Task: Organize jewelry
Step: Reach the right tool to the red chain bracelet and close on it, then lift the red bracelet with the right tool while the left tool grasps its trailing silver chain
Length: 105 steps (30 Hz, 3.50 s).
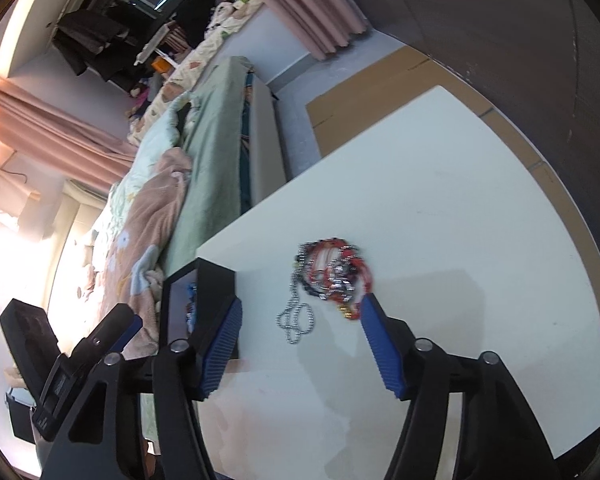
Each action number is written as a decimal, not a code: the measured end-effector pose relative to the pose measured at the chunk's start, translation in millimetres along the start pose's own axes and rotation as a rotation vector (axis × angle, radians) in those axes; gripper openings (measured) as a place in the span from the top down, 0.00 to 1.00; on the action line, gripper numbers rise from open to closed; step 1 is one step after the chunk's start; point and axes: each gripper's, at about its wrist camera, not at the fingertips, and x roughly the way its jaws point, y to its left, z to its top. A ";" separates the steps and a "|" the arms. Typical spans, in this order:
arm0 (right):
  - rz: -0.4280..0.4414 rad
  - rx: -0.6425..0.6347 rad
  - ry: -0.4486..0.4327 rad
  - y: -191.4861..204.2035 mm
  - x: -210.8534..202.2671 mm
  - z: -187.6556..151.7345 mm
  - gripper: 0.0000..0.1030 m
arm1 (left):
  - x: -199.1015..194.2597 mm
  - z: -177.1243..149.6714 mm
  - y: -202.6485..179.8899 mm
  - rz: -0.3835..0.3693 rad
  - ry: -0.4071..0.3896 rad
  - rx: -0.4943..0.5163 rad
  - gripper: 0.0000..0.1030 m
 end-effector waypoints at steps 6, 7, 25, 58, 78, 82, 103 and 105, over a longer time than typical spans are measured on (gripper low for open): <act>-0.096 -0.030 0.050 -8.2 15.1 2.0 0.63 | 12.2 -2.2 -10.6 -0.007 0.027 0.009 0.18; -0.116 -0.041 0.060 -8.5 19.4 2.7 0.65 | 14.2 -2.2 -10.8 -0.008 0.031 0.008 0.20; -0.366 -0.190 0.133 11.7 80.0 0.3 0.80 | 35.3 6.4 -4.2 -0.021 0.065 -0.012 0.31; -0.025 -0.038 -0.113 -0.5 -32.5 18.1 0.93 | 66.4 -11.4 -43.9 -0.016 0.138 0.097 0.43; 0.185 -0.016 -0.271 -2.6 -98.4 18.4 0.93 | 101.3 -32.2 -72.7 0.018 0.233 0.239 0.44; 0.227 -0.010 -0.316 -5.2 -112.9 18.6 0.93 | 100.8 -32.8 -69.7 0.026 0.235 0.232 0.44; 0.422 -0.035 -0.330 24.7 -126.4 6.1 0.93 | 101.9 -36.6 -98.5 -0.133 0.157 0.202 0.59; 0.418 -0.040 -0.330 25.7 -126.4 5.4 0.93 | 100.8 -32.8 -93.6 -0.148 0.148 0.172 0.93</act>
